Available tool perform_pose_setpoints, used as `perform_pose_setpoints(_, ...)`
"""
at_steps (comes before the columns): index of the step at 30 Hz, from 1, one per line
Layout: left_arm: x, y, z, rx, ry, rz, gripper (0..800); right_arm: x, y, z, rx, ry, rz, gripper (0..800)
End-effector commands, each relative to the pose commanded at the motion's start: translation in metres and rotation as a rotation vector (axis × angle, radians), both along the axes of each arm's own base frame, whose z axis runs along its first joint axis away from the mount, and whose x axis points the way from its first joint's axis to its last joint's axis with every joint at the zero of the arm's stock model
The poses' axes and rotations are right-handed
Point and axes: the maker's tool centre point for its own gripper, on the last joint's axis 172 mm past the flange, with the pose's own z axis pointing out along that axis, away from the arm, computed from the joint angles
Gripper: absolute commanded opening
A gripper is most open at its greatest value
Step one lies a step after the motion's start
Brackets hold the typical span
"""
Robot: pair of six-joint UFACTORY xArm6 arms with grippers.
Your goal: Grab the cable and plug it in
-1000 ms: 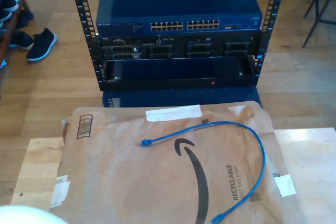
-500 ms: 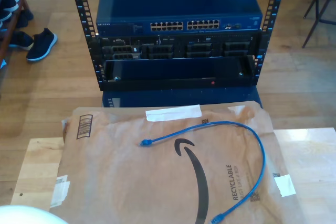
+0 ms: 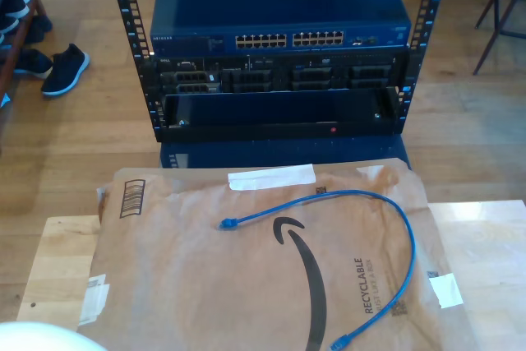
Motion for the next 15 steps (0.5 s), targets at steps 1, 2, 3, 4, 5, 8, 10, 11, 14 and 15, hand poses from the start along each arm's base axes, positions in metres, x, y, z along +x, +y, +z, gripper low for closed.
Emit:
perform_pose_setpoints(1,-0.0001,0.0008,0.0003,0.002,0.0,0.0,800,0.0,0.0,0.0,0.0,-0.001,0.001,798)
perform_pose_setpoints(2,0.0,0.0004,0.0001,0.0,0.0,0.0,800,0.0,0.0,0.0,0.0,0.0,0.0,798)
perform_pose_setpoints(3,0.0,-0.0004,-0.0002,-0.002,0.0,0.0,800,0.0,0.0003,-0.0004,0.0,0.0,-0.001,798)
perform_pose_setpoints(4,0.0,0.0004,0.0001,0.0,0.0,0.0,800,0.0004,0.0011,-0.0011,0.002,0.0,-0.001,799)
perform_pose_setpoints(5,-0.0001,0.0008,0.0003,0.002,0.0,0.0,800,0.0002,0.0007,-0.0008,0.0,0.0,-0.003,799)
perform_pose_setpoints(8,0.0,0.0004,0.0001,0.0,0.0,0.0,800,0.0005,0.0007,-0.0013,-0.001,-0.001,-0.001,799)
perform_pose_setpoints(10,0.0,0.0004,0.0001,0.0,0.0,0.0,800,0.0005,0.0003,-0.0013,-0.003,-0.001,-0.001,799)
perform_pose_setpoints(11,0.0,0.0004,0.0001,0.0,0.0,0.0,800,0.0007,-0.0005,-0.001,-0.004,-0.001,-0.001,799)
perform_pose_setpoints(14,0.0,0.0004,0.0001,0.0,0.0,0.0,800,0.0005,0.0003,-0.0013,-0.003,-0.001,-0.001,799)
perform_pose_setpoints(15,0.0,0.0004,0.0001,0.0,0.0,0.0,800,0.0007,-0.0005,-0.001,-0.004,-0.001,-0.001,799)
